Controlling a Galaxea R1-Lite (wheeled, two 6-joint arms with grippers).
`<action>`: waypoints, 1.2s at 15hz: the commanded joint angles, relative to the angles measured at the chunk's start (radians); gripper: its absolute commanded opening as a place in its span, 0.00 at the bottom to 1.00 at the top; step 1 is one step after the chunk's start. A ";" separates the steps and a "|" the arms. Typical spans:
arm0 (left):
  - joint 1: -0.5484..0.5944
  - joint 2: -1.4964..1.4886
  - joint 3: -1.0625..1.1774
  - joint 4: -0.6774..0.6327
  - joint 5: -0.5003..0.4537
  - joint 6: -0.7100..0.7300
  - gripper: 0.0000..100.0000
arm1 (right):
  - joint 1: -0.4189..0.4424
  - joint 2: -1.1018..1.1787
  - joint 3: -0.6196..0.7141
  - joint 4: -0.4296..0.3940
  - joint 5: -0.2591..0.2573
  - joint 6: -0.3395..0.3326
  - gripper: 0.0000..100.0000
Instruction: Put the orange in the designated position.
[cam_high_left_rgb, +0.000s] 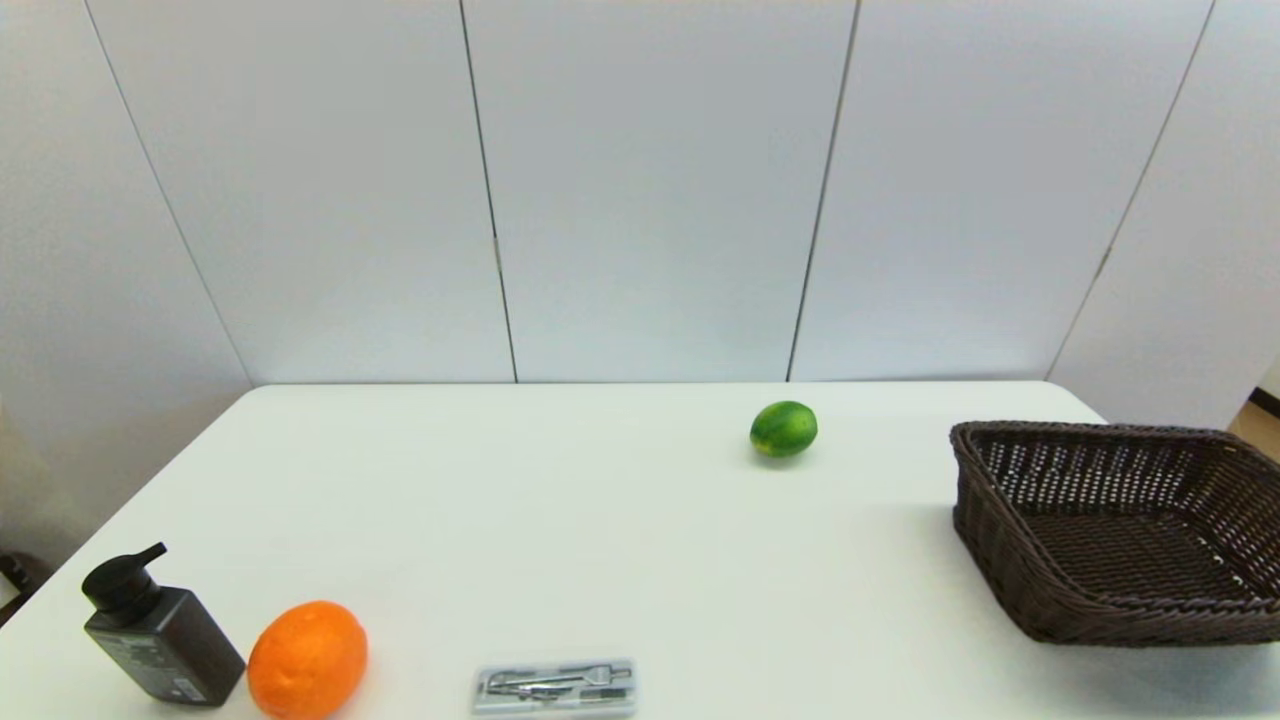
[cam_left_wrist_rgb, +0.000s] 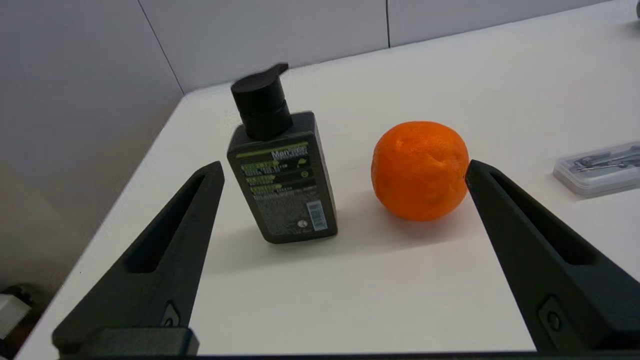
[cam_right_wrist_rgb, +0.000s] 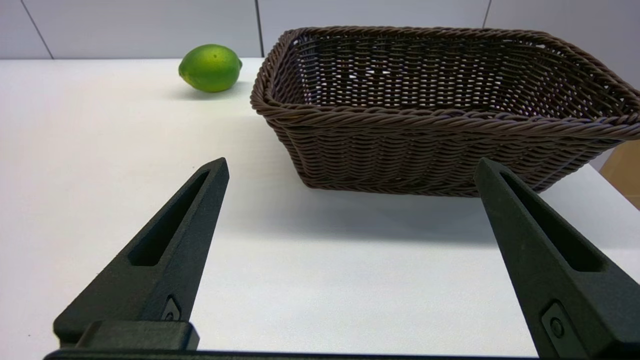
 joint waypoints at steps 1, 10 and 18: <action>0.000 0.000 0.000 0.013 0.002 -0.056 1.00 | 0.000 0.001 0.000 0.000 0.000 0.000 1.00; 0.000 0.000 0.000 0.017 0.029 -0.133 1.00 | 0.000 0.000 0.000 0.000 0.000 0.000 1.00; 0.000 0.000 0.000 0.017 0.029 -0.133 1.00 | 0.000 0.000 0.000 0.000 0.000 0.000 1.00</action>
